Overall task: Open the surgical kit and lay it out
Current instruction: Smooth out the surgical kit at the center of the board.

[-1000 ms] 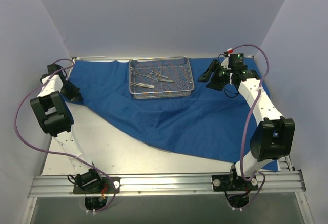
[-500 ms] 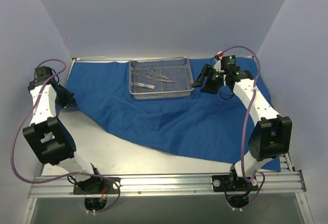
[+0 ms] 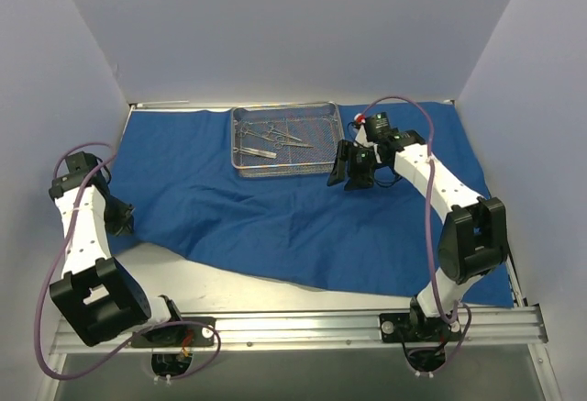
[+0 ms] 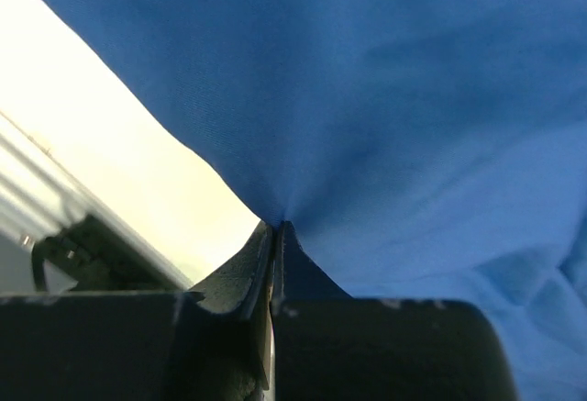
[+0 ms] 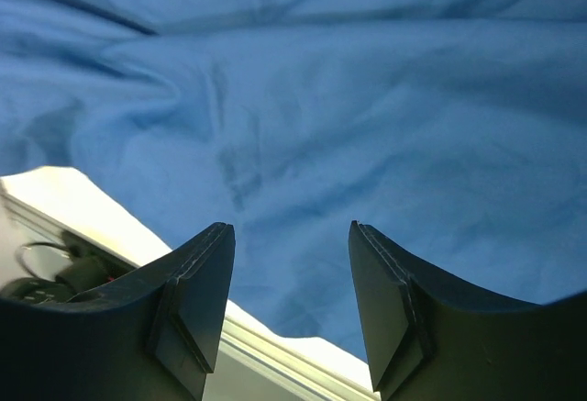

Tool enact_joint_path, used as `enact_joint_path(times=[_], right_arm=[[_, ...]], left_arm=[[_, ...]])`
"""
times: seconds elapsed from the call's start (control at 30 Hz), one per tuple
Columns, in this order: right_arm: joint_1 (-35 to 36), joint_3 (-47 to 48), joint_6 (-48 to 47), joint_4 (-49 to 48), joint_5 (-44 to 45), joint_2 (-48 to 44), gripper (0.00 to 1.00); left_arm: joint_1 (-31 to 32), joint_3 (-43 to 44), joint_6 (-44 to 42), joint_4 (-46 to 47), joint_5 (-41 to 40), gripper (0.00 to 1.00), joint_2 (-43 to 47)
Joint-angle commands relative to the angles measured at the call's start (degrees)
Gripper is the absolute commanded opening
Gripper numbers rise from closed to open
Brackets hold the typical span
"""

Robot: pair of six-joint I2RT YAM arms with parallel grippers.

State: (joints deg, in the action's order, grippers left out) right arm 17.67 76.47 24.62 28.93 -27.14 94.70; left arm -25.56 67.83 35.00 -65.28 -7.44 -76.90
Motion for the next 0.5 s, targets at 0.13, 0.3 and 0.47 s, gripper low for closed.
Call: enact_joint_path(times=[0.13,0.3,0.47], right_arm=[[7.3,0.3,-6.0,5.1,5.2,4.1,0.53],[12.1,5.3,-7.1,5.1,5.5,8.0,0.53],[14.7,6.8,-6.8,4.7,3.5,10.9,0.53]], left_arm=[[0.1,-6.0,7.2,-10.3,-4.3,0.02,7.8],[0.6,-3.5,9.0,-13.2,-3.8,0.32,8.1],[1.7,7.8,3.8,-13.3,-10.0,0.71,3.0]])
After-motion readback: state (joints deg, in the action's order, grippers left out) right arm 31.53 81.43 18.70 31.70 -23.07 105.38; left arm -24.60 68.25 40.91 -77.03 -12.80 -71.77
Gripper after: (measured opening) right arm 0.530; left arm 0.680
